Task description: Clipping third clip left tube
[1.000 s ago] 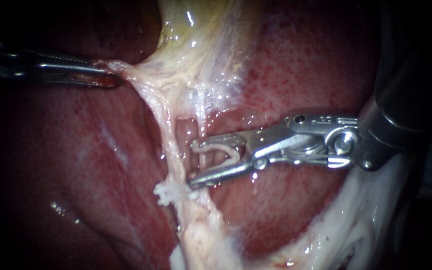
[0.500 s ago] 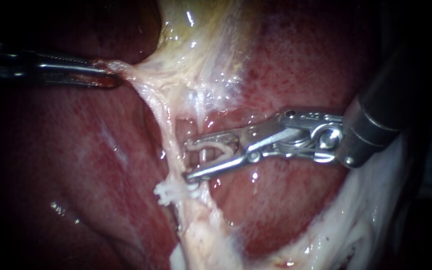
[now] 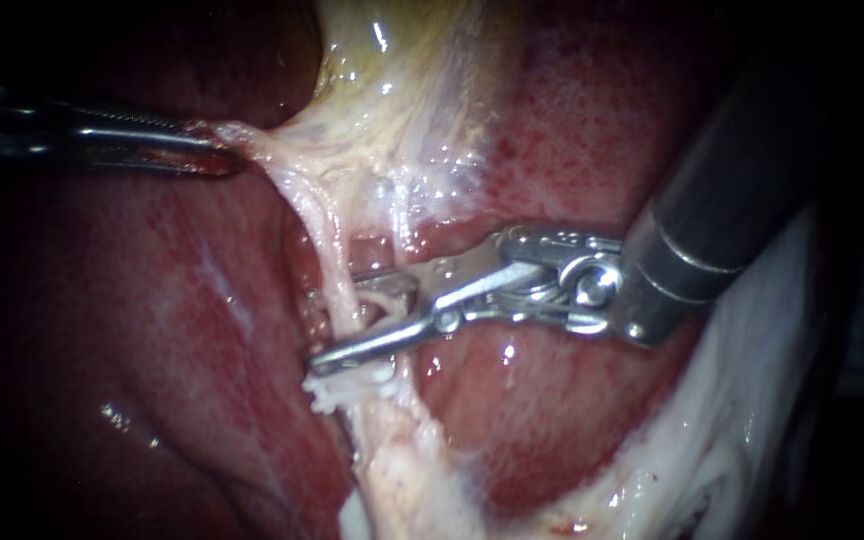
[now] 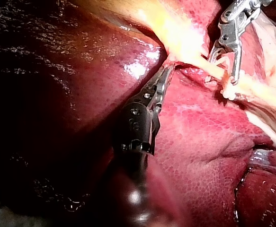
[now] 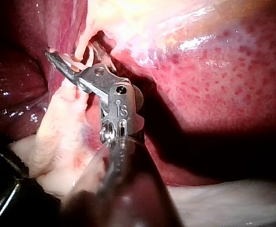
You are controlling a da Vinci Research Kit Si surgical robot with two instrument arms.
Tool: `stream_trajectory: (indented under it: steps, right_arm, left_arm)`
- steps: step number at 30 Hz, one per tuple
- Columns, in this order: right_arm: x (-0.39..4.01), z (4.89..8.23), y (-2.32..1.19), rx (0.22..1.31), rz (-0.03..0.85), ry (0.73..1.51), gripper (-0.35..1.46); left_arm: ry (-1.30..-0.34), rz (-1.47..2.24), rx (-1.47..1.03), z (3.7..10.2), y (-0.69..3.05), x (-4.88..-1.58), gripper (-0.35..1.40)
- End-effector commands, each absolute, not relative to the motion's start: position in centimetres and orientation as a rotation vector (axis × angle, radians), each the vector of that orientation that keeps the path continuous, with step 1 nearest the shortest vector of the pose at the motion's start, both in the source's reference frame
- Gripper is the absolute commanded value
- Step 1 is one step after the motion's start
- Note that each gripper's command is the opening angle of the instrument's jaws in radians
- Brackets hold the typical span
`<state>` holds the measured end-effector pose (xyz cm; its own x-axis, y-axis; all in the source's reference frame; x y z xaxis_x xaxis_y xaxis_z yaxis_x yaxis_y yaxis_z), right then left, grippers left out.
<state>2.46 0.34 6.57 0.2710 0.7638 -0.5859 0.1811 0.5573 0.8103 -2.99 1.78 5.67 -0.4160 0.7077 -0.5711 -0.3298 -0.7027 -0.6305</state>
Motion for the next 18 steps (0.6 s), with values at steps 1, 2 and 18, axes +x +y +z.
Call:
stream_trajectory:
  steps: [1,2,18]
  right_arm:
    - [2.47,6.55,0.34,0.942,0.484,1.276,0.50]
    - [2.49,6.52,0.34,0.944,0.485,1.282,0.50]
    - [2.57,5.87,0.55,0.968,0.519,1.305,0.40]
  left_arm:
    - [-0.569,2.138,-1.146,5.68,1.78,-2.99,-0.35]
    - [-0.569,2.138,-1.146,5.68,1.78,-2.99,-0.35]
    - [-0.568,2.138,-1.146,5.69,1.78,-3.00,-0.35]
